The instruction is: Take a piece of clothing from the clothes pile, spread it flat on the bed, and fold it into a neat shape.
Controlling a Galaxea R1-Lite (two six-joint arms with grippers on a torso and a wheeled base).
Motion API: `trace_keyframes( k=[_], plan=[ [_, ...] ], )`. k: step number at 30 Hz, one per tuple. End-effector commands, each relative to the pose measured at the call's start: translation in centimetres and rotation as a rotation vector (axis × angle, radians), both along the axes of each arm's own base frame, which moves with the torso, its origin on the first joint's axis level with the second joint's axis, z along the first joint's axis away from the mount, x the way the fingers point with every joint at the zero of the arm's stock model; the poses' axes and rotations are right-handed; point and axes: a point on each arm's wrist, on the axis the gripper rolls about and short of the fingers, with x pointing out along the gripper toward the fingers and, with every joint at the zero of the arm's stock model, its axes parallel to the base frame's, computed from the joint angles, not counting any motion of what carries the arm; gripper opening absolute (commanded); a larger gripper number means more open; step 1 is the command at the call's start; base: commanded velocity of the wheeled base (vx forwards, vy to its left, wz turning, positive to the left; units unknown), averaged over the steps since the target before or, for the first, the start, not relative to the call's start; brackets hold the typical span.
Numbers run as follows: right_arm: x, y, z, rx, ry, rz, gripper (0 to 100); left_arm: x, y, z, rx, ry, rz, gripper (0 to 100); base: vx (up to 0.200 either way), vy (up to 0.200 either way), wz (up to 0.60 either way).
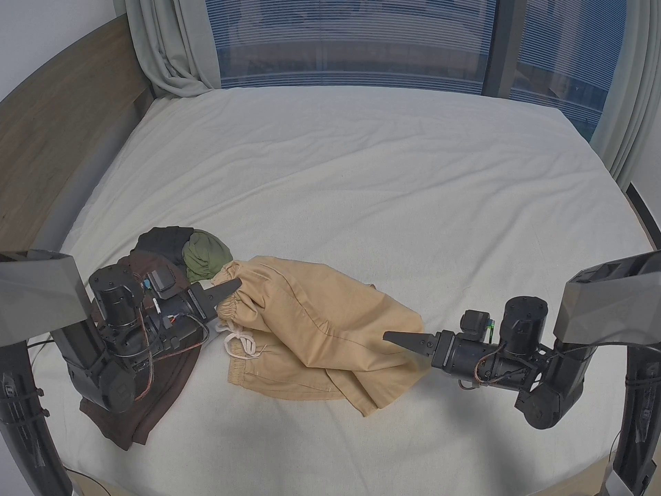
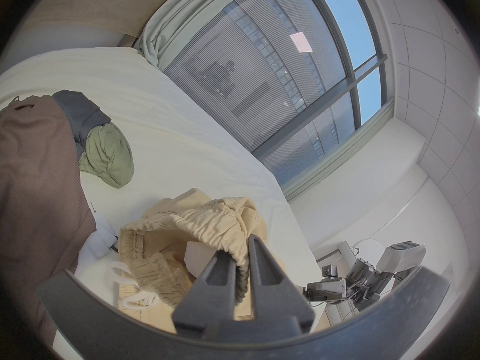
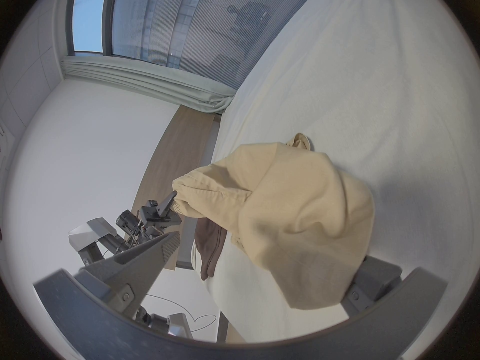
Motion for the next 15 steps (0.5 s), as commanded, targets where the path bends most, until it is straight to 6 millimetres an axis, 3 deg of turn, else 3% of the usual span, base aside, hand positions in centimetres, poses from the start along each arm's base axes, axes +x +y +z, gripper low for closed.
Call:
trace_keyframes(
  k=[1,4,5,10,15],
  plan=[
    [0.2,0.6,-0.2,0.001,-0.009,0.004,100,0.0,0.0,0.5,-0.006,-0.017,0.001,0,0.0,0.0,0.0],
    [0.2,0.7,-0.4,-0.001,-0.003,0.006,100,0.0,0.0,0.7,-0.007,-0.021,0.001,0,0.0,0.0,0.0],
    [0.2,0.7,-0.6,-0.004,0.003,0.004,0,0.0,0.0,0.7,-0.007,-0.023,0.001,0,0.0,0.0,0.0],
    [0.1,0.4,-0.6,-0.009,0.003,-0.001,0,0.3,0.0,1.1,-0.015,-0.041,0.001,0,0.0,0.0,0.0],
    [0.0,-0.2,1.1,0.006,-0.039,-0.012,0,-0.2,-0.2,3.8,-0.064,-0.101,-0.004,0,0.0,0.0,0.0]
  ],
)
